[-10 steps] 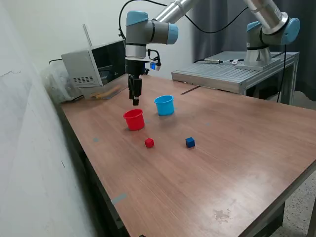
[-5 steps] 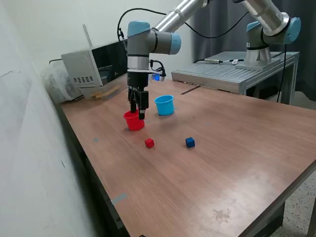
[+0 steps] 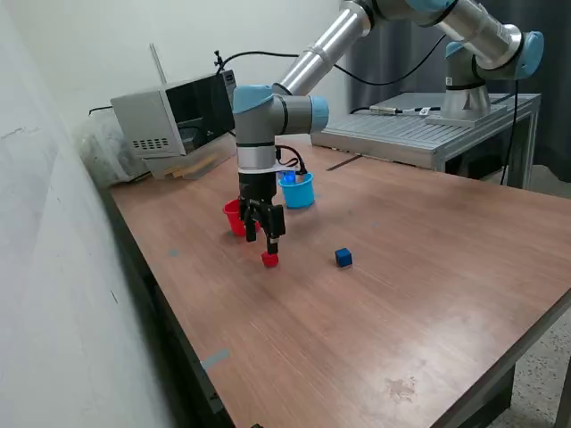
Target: Place red objects in the red bin, and blue objects in the blue bin.
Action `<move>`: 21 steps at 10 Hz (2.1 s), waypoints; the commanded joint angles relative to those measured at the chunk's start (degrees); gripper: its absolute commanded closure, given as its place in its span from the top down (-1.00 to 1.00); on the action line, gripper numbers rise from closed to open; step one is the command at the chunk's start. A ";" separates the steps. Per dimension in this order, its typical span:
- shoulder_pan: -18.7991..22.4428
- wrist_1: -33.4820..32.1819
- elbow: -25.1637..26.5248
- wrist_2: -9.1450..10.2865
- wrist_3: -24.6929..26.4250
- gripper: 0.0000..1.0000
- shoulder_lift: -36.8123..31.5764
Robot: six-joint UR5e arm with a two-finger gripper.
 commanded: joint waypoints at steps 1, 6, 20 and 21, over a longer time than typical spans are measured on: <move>0.03 0.10 -0.57 -0.01 -2.22 1.00 1.01; 0.12 1.86 -0.74 -0.01 -4.77 1.00 1.10; -0.49 3.09 -1.63 -3.77 3.03 -1.00 -4.78; -0.84 3.01 -1.54 -4.66 5.05 -1.00 -5.74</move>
